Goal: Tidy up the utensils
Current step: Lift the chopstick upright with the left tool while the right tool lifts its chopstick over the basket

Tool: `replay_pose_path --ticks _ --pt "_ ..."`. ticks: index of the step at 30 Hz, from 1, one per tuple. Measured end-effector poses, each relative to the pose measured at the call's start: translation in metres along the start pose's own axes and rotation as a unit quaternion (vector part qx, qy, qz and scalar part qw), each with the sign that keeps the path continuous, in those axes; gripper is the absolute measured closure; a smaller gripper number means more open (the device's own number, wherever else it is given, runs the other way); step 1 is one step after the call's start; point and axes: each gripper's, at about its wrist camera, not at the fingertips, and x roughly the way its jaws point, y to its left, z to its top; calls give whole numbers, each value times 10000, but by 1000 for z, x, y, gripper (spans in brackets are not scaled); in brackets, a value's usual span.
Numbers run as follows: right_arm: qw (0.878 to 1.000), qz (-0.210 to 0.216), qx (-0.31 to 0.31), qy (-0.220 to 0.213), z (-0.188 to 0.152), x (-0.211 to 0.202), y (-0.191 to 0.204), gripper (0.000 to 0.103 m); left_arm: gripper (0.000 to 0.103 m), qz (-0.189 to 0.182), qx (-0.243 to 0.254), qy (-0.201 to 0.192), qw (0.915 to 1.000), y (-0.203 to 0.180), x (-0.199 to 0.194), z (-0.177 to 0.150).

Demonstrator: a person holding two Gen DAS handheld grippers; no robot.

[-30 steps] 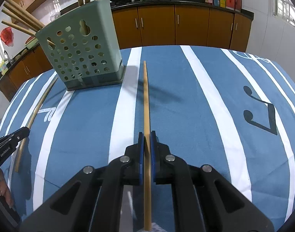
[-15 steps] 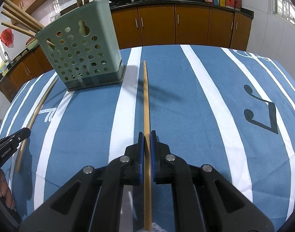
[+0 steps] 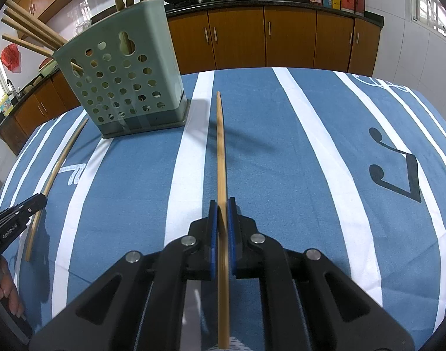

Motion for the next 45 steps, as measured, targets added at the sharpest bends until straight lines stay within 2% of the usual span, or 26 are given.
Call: replay_pose_path --ticks 9,20,24,31,38,45 --pt "10000 -18 -16 2 0 -1 0 95 93 19 17 0 10000 -1 0 0" --pt "9999 -49 -152 -10 -5 -4 4 95 96 131 301 34 9995 -7 -4 -5" --pt "9996 45 -158 -248 -4 -23 4 95 96 18 174 66 9998 3 -14 -4" --pt "9949 135 -47 -999 17 -74 -1 95 96 -204 72 -468 9987 15 -59 13" --pt "9832 275 -4 -1805 40 -125 -3 95 96 -564 -87 -1160 9916 22 -109 41" --pt "9786 321 -22 -2033 50 -140 -2 95 96 -764 -141 -1474 9860 22 -129 57"
